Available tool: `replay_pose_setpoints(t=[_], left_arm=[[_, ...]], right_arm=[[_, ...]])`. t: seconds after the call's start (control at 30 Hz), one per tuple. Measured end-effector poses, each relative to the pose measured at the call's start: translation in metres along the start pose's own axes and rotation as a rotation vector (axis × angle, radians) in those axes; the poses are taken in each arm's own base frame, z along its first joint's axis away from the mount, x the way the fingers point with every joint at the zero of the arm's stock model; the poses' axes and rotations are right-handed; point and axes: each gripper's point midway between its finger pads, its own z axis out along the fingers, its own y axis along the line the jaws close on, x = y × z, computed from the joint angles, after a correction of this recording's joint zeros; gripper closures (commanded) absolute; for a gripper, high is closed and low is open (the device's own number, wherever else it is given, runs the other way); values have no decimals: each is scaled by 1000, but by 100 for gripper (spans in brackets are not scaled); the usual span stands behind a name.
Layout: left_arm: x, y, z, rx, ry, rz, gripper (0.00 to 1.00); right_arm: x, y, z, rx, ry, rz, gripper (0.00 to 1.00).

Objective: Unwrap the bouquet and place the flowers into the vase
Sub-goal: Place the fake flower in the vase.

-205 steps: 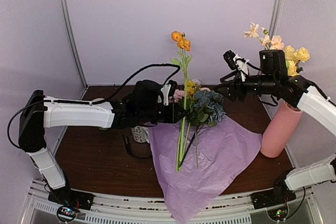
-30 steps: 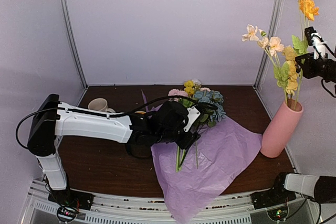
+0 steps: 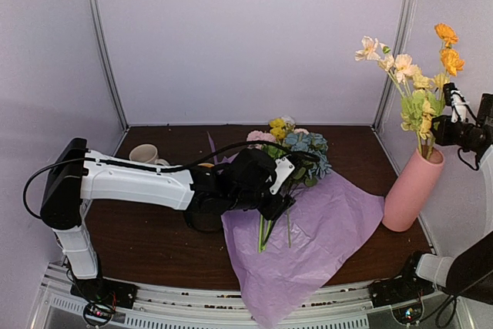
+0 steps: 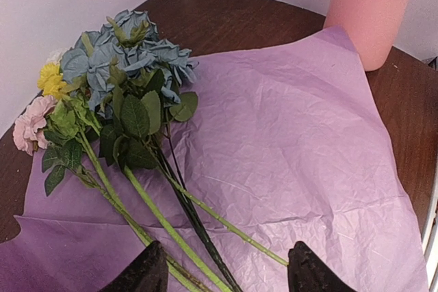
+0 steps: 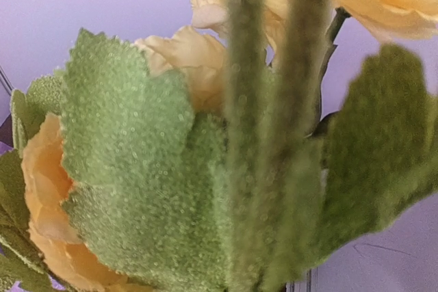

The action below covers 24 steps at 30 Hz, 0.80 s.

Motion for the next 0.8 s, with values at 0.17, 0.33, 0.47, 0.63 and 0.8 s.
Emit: replay_pose_setpoints(t=[0.17, 0.33, 0.47, 0.63, 0.8], left_arm=[[0, -1, 0, 4, 0, 0, 38], [0, -2, 0, 12, 0, 0, 38], [0, -3, 0, 16, 0, -1, 38], [0, -3, 0, 18, 0, -1, 38], [0, -3, 0, 19, 0, -1, 38]], right_arm=[[5, -3, 0, 12, 14, -12, 69], [18, -2, -3, 15, 65, -9, 64], [22, 4, -11, 21, 77, -16, 58], [13, 11, -27, 43, 64, -36, 53], [7, 17, -43, 72, 60, -56, 29]])
